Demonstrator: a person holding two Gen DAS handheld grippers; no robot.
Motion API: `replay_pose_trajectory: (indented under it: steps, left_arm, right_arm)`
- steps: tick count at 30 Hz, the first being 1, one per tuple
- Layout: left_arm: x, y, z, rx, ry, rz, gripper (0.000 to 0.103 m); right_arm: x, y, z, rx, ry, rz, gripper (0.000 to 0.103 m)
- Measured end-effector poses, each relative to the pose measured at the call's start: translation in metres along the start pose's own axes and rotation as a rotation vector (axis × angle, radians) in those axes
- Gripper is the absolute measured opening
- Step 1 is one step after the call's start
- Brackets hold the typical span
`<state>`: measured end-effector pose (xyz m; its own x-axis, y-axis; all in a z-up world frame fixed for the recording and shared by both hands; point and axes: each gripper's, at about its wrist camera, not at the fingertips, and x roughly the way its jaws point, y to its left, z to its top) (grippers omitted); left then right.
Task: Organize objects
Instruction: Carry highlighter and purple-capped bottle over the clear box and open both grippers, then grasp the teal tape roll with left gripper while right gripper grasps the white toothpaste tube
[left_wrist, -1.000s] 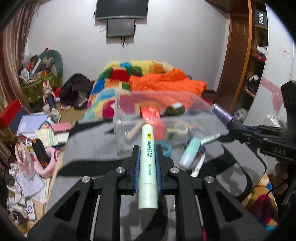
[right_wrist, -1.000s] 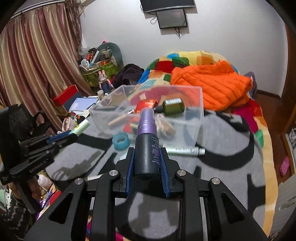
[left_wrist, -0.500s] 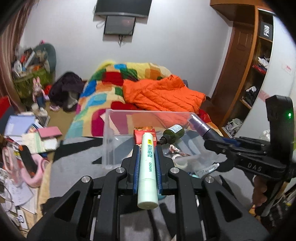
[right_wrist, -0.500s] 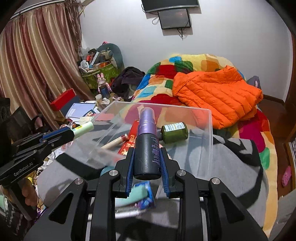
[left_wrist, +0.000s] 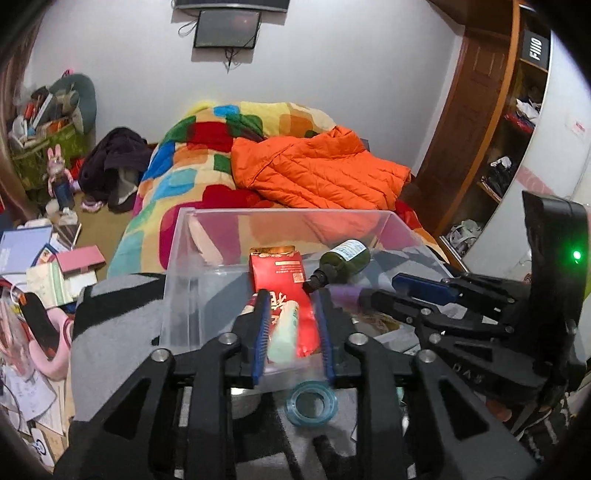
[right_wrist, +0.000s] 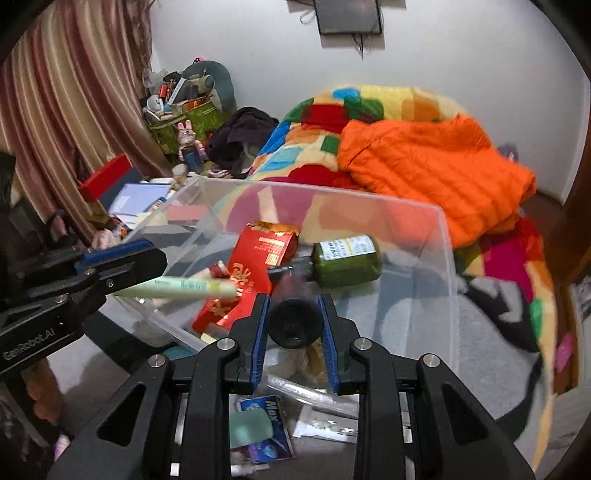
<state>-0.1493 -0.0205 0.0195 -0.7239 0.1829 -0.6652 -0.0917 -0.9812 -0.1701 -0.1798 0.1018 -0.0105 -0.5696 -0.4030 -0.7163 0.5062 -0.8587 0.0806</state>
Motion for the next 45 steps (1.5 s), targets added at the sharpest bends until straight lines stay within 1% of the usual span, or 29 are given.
replay_pose_trajectory:
  steps: [3, 5, 7, 9, 11, 13, 14, 15, 16, 18, 20, 23, 27, 29, 32, 35, 38, 40, 41, 42, 43, 45]
  left_arm:
    - [-0.006, -0.005, -0.002, 0.017, -0.012, 0.006, 0.033]
    - [-0.011, -0.01, -0.005, 0.039, -0.02, 0.02, 0.034]
    - [-0.016, -0.015, -0.008, 0.063, -0.032, 0.041, 0.041]
    - [-0.023, -0.021, -0.013, 0.089, -0.046, 0.058, 0.057]
    - [-0.03, -0.027, -0.019, 0.111, -0.061, 0.073, 0.065]
    - [-0.035, -0.031, -0.026, 0.13, -0.062, 0.079, 0.07]
    - [-0.037, -0.032, -0.03, 0.137, -0.057, 0.087, 0.073]
    - [-0.037, -0.032, -0.033, 0.139, -0.05, 0.09, 0.074]
    - [-0.038, -0.031, -0.038, 0.139, -0.037, 0.088, 0.074]
    - [-0.036, -0.03, -0.045, 0.138, -0.014, 0.087, 0.075]
    - [-0.034, -0.029, -0.051, 0.14, 0.006, 0.097, 0.075]
    - [-0.024, -0.025, -0.061, 0.136, 0.053, 0.103, 0.075]
    - [-0.008, -0.017, -0.072, 0.102, 0.124, 0.112, 0.075]
    - [-0.002, -0.015, -0.076, 0.092, 0.145, 0.116, 0.075]
    - [0.003, -0.016, -0.074, 0.097, 0.168, 0.115, 0.075]
    - [0.009, -0.02, -0.068, 0.131, 0.179, 0.098, 0.075]
    - [0.017, -0.021, -0.062, 0.138, 0.193, 0.1, 0.075]
    - [0.021, -0.02, -0.061, 0.13, 0.197, 0.089, 0.075]
    - [0.023, -0.02, -0.061, 0.13, 0.2, 0.085, 0.074]
    - [0.024, -0.021, -0.061, 0.131, 0.204, 0.081, 0.073]
    - [0.025, -0.022, -0.062, 0.134, 0.206, 0.08, 0.07]
    - [0.028, -0.025, -0.063, 0.15, 0.218, 0.078, 0.057]
  right_arm:
    - [-0.012, 0.008, -0.004, -0.046, -0.025, -0.023, 0.031]
    - [-0.021, 0.01, -0.006, -0.06, -0.035, -0.024, 0.031]
    - [-0.029, 0.01, -0.009, -0.059, -0.037, -0.013, 0.031]
    - [-0.036, 0.009, -0.011, -0.048, -0.037, 0.005, 0.032]
    - [-0.045, 0.007, -0.015, -0.041, -0.043, 0.021, 0.032]
    - [-0.054, 0.005, -0.019, -0.038, -0.052, 0.021, 0.035]
    - [-0.058, 0.004, -0.02, -0.037, -0.057, 0.02, 0.038]
    - [-0.064, 0.003, -0.023, -0.037, -0.062, 0.017, 0.043]
    - [-0.069, 0.001, -0.026, -0.035, -0.07, 0.011, 0.046]
    - [-0.08, -0.005, -0.034, -0.035, -0.087, -0.01, 0.056]
    - [-0.085, -0.011, -0.041, -0.035, -0.091, -0.029, 0.06]
    - [-0.084, -0.024, -0.054, -0.031, -0.062, -0.062, 0.065]
    - [-0.063, -0.046, -0.071, -0.001, 0.027, -0.108, 0.067]
    - [-0.051, -0.054, -0.077, 0.021, 0.06, -0.118, 0.067]
    - [-0.04, -0.061, -0.077, 0.022, 0.089, -0.098, 0.067]
    - [-0.031, -0.061, -0.07, -0.008, 0.111, -0.043, 0.067]
    - [-0.019, -0.064, -0.062, -0.017, 0.146, 0.009, 0.063]
    - [-0.013, -0.063, -0.059, -0.027, 0.161, 0.049, 0.056]
    - [-0.01, -0.061, -0.059, -0.033, 0.169, 0.061, 0.049]
    - [-0.008, -0.06, -0.059, -0.041, 0.176, 0.069, 0.043]
    - [-0.006, -0.058, -0.06, -0.051, 0.181, 0.077, 0.041]
    - [-0.007, -0.054, -0.062, -0.069, 0.173, 0.082, 0.036]
